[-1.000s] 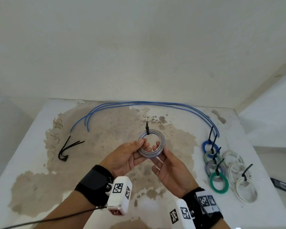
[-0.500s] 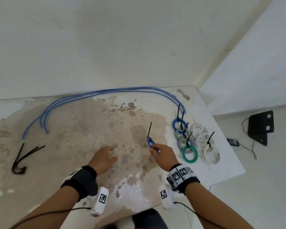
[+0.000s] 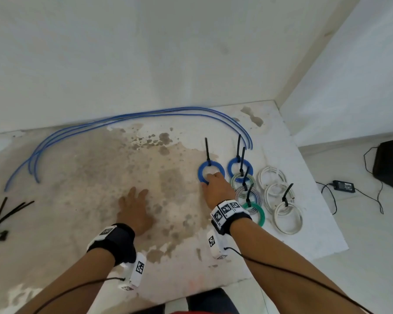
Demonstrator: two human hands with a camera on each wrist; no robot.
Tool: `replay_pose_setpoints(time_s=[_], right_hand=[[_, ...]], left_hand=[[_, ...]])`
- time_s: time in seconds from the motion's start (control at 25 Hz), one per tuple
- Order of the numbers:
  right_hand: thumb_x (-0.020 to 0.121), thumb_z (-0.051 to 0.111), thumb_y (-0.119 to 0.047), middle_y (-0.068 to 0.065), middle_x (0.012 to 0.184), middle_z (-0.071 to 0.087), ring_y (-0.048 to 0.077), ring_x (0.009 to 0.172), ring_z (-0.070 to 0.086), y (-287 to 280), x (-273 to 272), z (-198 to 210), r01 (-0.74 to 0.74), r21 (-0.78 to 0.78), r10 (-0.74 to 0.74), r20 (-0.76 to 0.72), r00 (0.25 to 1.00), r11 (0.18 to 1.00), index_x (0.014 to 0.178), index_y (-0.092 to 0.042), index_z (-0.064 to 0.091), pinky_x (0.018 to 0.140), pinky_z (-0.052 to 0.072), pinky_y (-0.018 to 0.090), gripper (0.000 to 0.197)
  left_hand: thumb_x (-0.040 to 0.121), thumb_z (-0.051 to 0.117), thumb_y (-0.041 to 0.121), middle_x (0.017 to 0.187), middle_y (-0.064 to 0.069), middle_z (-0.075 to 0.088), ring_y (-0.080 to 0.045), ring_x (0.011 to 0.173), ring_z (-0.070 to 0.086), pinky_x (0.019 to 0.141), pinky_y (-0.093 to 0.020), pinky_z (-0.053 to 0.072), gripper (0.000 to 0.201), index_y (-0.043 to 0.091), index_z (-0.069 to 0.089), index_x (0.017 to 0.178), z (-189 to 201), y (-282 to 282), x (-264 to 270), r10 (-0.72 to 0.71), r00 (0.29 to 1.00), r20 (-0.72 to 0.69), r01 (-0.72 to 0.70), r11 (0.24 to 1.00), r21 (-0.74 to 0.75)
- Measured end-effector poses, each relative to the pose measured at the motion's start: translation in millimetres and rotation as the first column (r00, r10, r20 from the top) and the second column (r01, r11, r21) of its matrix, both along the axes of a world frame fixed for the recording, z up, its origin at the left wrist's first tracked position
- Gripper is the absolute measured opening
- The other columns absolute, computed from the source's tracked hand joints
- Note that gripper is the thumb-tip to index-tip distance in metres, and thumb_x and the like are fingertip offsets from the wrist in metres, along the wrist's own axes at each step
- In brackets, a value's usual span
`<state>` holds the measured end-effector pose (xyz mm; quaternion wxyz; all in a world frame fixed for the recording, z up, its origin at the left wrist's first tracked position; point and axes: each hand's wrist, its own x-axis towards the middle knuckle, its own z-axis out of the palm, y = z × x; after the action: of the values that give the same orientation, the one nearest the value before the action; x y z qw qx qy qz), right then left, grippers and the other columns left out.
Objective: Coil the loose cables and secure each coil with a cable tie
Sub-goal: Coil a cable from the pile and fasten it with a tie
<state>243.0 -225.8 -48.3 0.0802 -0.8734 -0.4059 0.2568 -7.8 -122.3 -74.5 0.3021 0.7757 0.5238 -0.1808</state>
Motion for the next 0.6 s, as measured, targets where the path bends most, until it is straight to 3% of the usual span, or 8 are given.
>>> replay_pose_setpoints(time_s=[0.2,0.6], right_hand=[[0.102,0.047,-0.013,0.008,0.139,0.046,0.031,0.104,0.062,-16.7,-1.6,-18.3,0.024,0.05,-0.022,-0.036,0.999,0.998,0.136,-0.014,0.055,0.084,0.053,0.042,0.035],[0.104,0.045,-0.015,0.008,0.135,0.049,0.028,0.109,0.061,-17.1,9.6,-16.1,-0.02,0.052,0.024,-0.077,0.997,0.998,0.138,-0.015,0.056,0.086,0.052,0.04,0.036]], left_hand=[[0.083,0.073,0.036,0.166,-0.006,-0.01,-0.037,0.153,-0.007,0.121,-0.052,0.017,0.096,0.034,0.01,0.156,-14.1,4.8,-5.9,-0.037,0.999,-0.028,0.038,0.999,0.02],[0.083,0.073,0.032,0.167,-0.007,-0.008,-0.039,0.153,-0.005,0.122,-0.051,0.015,0.095,0.032,0.012,0.157,-14.7,2.4,-5.6,-0.012,1.0,-0.01,0.012,0.999,0.047]])
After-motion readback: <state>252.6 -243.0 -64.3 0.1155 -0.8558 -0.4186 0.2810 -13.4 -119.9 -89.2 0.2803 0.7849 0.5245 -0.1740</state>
